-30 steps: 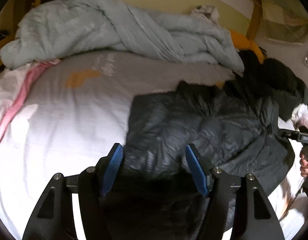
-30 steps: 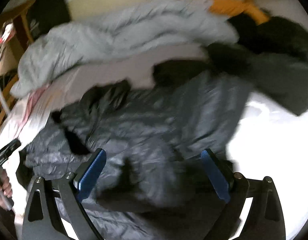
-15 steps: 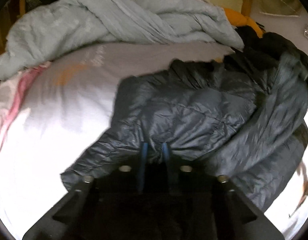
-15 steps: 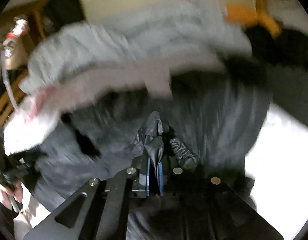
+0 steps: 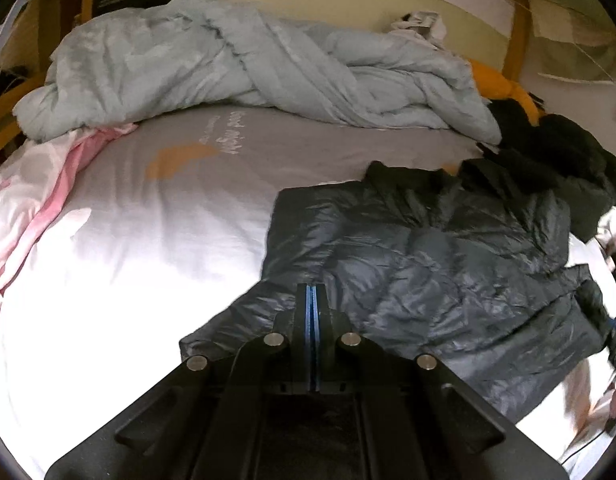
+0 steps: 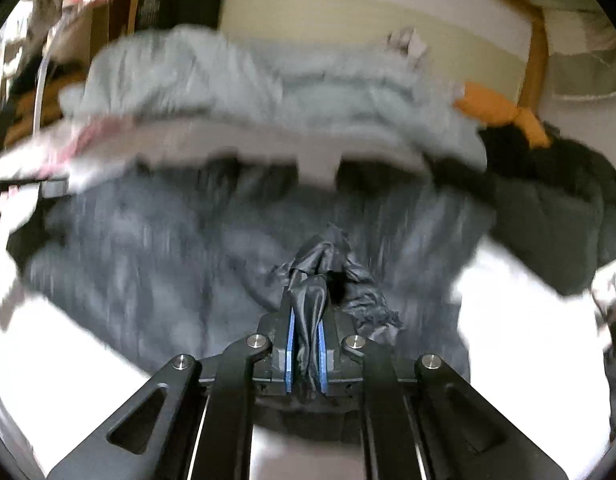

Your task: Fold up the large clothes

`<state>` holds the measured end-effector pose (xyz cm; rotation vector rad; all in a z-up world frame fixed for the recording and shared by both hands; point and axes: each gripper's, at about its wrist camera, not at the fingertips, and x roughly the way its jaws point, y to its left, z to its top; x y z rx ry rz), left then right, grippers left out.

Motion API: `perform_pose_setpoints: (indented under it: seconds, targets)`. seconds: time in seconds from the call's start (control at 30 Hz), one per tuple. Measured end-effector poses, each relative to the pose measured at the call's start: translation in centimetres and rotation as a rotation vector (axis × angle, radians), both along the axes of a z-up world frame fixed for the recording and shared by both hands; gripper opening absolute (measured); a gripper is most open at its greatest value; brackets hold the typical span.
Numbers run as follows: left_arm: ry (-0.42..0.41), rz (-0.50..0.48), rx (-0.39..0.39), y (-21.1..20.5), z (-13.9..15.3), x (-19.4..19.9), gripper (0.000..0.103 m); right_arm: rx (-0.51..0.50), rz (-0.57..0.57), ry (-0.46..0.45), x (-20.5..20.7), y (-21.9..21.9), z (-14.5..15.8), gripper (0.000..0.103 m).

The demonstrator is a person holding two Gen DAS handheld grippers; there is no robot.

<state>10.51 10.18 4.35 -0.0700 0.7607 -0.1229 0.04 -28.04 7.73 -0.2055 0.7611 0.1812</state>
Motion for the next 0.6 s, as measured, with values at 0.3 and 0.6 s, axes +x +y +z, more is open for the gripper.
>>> perform_pose_setpoints:
  seconds: [0.3, 0.6]
  targets:
    - [-0.017, -0.112, -0.001, -2.6, 1.0, -1.8, 0.015, -0.002, -0.029, 0.078, -5.3, -0.5, -0.6, 0.059]
    - [-0.024, -0.262, 0.064, -7.3, 0.3, -2.9, 0.044, 0.129, -0.128, 0.037, -5.3, -2.9, 1.5, 0.061]
